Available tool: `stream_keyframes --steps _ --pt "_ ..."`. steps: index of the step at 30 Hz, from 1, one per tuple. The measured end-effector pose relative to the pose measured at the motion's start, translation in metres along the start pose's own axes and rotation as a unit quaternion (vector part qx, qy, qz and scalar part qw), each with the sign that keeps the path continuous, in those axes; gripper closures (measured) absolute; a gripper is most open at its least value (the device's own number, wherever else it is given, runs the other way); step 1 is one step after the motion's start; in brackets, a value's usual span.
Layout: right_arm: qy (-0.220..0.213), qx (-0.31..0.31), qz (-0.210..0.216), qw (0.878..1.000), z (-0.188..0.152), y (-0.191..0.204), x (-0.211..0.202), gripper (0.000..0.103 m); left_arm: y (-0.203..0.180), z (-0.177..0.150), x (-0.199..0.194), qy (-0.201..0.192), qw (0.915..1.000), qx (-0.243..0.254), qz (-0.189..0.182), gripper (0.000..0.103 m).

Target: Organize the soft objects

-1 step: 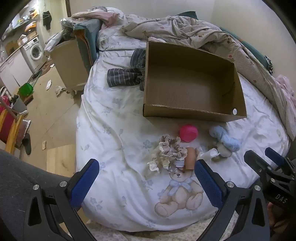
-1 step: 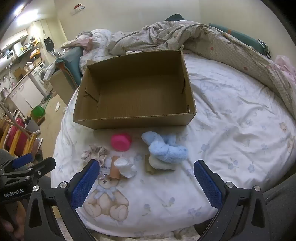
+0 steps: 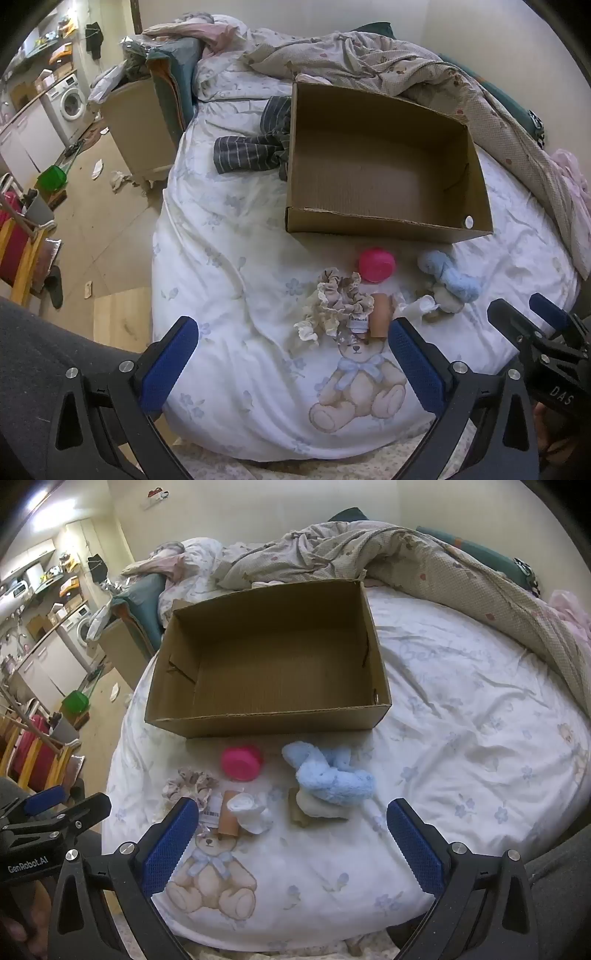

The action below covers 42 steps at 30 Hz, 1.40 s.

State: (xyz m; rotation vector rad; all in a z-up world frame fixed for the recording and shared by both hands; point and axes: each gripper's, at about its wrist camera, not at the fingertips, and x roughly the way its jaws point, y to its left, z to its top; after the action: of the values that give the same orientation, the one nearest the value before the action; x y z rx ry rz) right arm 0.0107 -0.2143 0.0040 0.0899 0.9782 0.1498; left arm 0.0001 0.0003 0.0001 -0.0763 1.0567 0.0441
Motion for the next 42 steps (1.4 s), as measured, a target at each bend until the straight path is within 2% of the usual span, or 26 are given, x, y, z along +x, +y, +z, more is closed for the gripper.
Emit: stream_keyframes --steps 42 --pt "-0.004 0.004 0.004 1.000 0.0012 -0.0023 -0.0034 0.000 -0.0053 0.0001 -0.0023 -0.010 0.9998 0.011 0.010 0.000"
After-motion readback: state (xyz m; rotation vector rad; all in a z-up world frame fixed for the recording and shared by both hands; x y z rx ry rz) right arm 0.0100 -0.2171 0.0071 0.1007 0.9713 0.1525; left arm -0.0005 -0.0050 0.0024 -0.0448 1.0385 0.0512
